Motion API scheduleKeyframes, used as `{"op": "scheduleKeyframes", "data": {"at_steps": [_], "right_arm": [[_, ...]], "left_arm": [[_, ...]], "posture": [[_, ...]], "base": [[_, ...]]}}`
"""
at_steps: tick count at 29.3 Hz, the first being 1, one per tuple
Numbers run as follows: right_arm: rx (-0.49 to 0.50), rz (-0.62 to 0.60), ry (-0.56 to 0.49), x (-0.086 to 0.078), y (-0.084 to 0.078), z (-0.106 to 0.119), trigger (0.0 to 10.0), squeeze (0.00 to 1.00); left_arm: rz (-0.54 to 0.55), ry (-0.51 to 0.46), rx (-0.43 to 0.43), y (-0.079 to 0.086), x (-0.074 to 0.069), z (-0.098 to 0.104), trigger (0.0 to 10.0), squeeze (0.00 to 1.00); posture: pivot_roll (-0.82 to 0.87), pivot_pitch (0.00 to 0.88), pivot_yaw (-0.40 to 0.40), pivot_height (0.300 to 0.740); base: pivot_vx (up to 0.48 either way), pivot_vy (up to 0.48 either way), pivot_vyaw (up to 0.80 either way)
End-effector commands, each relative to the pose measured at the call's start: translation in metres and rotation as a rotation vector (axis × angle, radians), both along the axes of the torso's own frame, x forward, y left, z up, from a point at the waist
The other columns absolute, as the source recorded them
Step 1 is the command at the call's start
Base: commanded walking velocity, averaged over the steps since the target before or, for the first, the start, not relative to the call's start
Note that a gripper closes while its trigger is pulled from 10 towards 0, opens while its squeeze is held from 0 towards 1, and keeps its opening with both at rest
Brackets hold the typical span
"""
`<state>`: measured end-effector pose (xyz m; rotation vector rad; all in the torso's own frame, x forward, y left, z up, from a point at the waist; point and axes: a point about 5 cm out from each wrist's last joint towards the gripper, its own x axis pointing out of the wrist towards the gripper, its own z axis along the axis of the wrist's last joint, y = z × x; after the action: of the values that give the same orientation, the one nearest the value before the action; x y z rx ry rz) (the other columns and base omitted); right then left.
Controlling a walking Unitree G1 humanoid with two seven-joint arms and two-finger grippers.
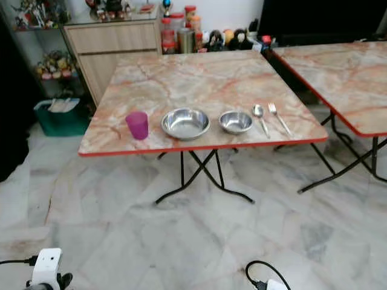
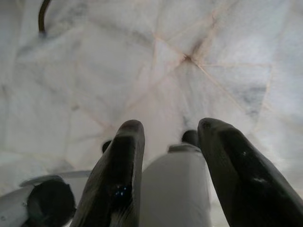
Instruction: Setting the table
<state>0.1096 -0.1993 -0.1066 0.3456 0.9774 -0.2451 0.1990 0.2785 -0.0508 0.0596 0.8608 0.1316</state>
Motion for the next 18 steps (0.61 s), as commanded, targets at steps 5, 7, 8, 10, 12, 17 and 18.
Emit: {"op": "scheduleKeyframes", "data": {"at_steps": [5, 7, 8, 10, 12, 17, 18], "right_arm": [[0.008, -0.002, -0.031, 0.0121, 0.0017, 0.0032, 10.0, 0.0], [0.005, 0.001, -0.032, 0.0122, 0.0016, 0.0033, 10.0, 0.0], [0.005, -0.001, -0.032, 0.0122, 0.0017, 0.0033, 10.0, 0.0], [0.003, 0.001, -0.032, 0.0122, 0.0017, 0.0033, 10.0, 0.0], [0.0, 0.007, -0.032, 0.0121, 0.0017, 0.0033, 10.0, 0.0], [-0.001, 0.008, -0.03, 0.012, 0.0015, 0.0033, 10.0, 0.0], [0.0, 0.006, -0.03, 0.012, 0.0016, 0.0032, 10.0, 0.0]], "left_arm": [[0.008, 0.05, 0.011, 0.0045, -0.0144, -0.0064, 10.0, 0.0], [0.007, 0.05, 0.012, 0.0046, -0.0144, -0.0063, 10.0, 0.0], [0.006, 0.051, 0.012, 0.0047, -0.0144, -0.0063, 10.0, 0.0], [0.007, 0.051, 0.013, 0.0048, -0.0144, -0.0062, 10.0, 0.0], [0.006, 0.051, 0.013, 0.0049, -0.0145, -0.0062, 10.0, 0.0], [0.004, 0.052, 0.012, 0.0048, -0.0147, -0.0063, 10.0, 0.0], [0.003, 0.052, 0.012, 0.0048, -0.0146, -0.0063, 10.0, 0.0]], "posture": [[0.05, 0.0, 0.058, 0.736], [0.05, 0.0, 0.059, 0.736], [0.05, 0.0, 0.06, 0.736], [0.05, 0.0, 0.06, 0.736], [0.05, 0.0, 0.059, 0.736], [0.04, 0.0, 0.058, 0.736], [0.04, 0.0, 0.058, 0.736]], "base": [[0.452, 0.0, 0.14], [0.454, 0.0, 0.0], [0.454, 0.0, 0.0], [0.45, 0.0, 0.0], [0.45, 0.0, 0.0], [0.453, 0.0, 0.0], [0.454, 0.0, 0.0]]}}
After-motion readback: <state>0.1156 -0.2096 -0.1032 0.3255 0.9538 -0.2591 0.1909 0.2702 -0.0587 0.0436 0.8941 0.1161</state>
